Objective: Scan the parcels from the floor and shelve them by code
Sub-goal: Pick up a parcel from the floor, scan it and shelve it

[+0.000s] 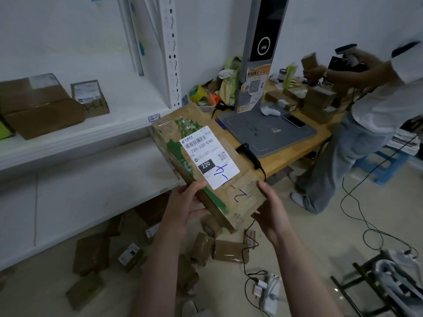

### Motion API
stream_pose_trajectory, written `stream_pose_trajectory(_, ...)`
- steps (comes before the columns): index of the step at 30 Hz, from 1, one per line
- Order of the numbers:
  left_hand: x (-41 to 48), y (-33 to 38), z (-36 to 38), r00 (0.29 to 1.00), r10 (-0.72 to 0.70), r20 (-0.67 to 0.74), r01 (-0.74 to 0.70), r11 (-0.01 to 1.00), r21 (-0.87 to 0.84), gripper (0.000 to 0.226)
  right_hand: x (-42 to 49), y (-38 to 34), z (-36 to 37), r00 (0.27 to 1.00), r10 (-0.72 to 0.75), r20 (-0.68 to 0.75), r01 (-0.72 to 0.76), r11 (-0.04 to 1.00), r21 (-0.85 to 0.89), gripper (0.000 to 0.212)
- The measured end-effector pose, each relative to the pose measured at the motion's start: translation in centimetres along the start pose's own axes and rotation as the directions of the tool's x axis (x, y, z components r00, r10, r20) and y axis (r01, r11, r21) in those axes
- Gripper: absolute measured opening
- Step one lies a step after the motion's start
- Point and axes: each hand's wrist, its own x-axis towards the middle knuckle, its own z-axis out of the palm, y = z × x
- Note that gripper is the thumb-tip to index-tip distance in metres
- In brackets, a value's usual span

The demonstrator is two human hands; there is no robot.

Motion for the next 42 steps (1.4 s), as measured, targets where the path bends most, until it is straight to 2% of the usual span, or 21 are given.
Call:
stream_pose_trajectory(6, 6.9, 3.0, -0.2, 0.999, 0.014, 0.034, -0.013, 1.0, -0.001, 0.013, 6.3, -3.0, 2.5, 0.994, -0.091, -0.063, 0.09, 0.996, -0.022, 0.037)
stream_pose_trajectory(9, 9.8, 3.7, -0.8, 0.999, 0.003, 0.045, -0.004, 1.0, 0.021, 0.015, 9.0, -3.5, 3.4, 0.991, -0.106, -0.081, 0.105, 0.994, -0.011, 0.036)
stream_pose_trajectory(13, 12.3, 3.8, -2.0, 0.999, -0.019, 0.031, 0.018, 0.999, 0.05, 0.026, 11.8, -2.9, 5.5, 0.993, -0.044, -0.109, 0.041, 0.999, -0.031, 0.035)
stream_pose_trajectory(18, 14.6, 4.1, -3.0, 0.995, -0.026, -0.097, 0.021, 0.998, -0.054, 0.049, 15.6, -2.8, 8.5, 0.992, 0.038, -0.124, -0.04, 0.999, -0.016, 0.023)
stream_pose_trajectory(22, 16.1, 4.3, -3.0, 0.995, -0.021, -0.099, 0.013, 0.997, -0.076, 0.046, 18.2, -3.6, 10.3, 0.993, 0.036, -0.114, -0.044, 0.996, -0.075, 0.019)
stream_pose_trajectory(24, 17.6, 4.3, -2.7, 0.991, -0.035, -0.131, 0.026, 0.997, -0.07, 0.073, 19.9, -4.0, 10.4, 0.992, 0.033, -0.125, -0.046, 0.993, -0.106, 0.02)
stream_pose_trajectory(26, 19.1, 4.2, -2.1, 0.985, -0.048, -0.166, 0.04, 0.998, -0.049, 0.094, 21.8, -4.1, 9.8, 0.988, 0.056, -0.144, -0.073, 0.99, -0.122, 0.025)
stream_pose_trajectory(28, 20.7, 4.0, -1.0, 0.982, -0.047, -0.186, 0.041, 0.998, -0.036, 0.1, 24.2, -4.2, 8.7, 0.984, 0.093, -0.155, -0.109, 0.989, -0.097, 0.029)
stream_pose_trajectory(32, 23.9, 3.4, 2.6, 0.975, 0.012, -0.224, -0.013, 1.0, -0.006, 0.077, 29.2, -4.7, 5.7, 0.961, 0.131, -0.244, -0.158, 0.983, -0.091, 0.034)
stream_pose_trajectory(34, 25.6, 3.0, 4.4, 0.961, 0.032, -0.274, -0.025, 0.999, 0.03, 0.072, 32.1, -4.8, 3.4, 0.949, 0.104, -0.297, -0.156, 0.975, -0.159, 0.037)
stream_pose_trajectory(37, 27.5, 2.4, 6.5, 0.933, 0.052, -0.355, -0.03, 0.997, 0.069, 0.065, 36.2, -4.6, -0.6, 0.929, 0.104, -0.356, -0.202, 0.946, -0.252, 0.022)
stream_pose_trajectory(39, 28.3, 2.1, 7.4, 0.908, 0.021, -0.419, 0.008, 0.998, 0.067, 0.077, 38.6, -4.0, -3.0, 0.918, 0.134, -0.374, -0.264, 0.909, -0.322, 0.015)
stream_pose_trajectory(42, 29.2, 1.6, 8.3, 0.877, -0.041, -0.478, 0.068, 0.997, 0.038, 0.103, 41.3, -2.3, -5.6, 0.914, 0.162, -0.371, -0.342, 0.8, -0.493, 0.037)
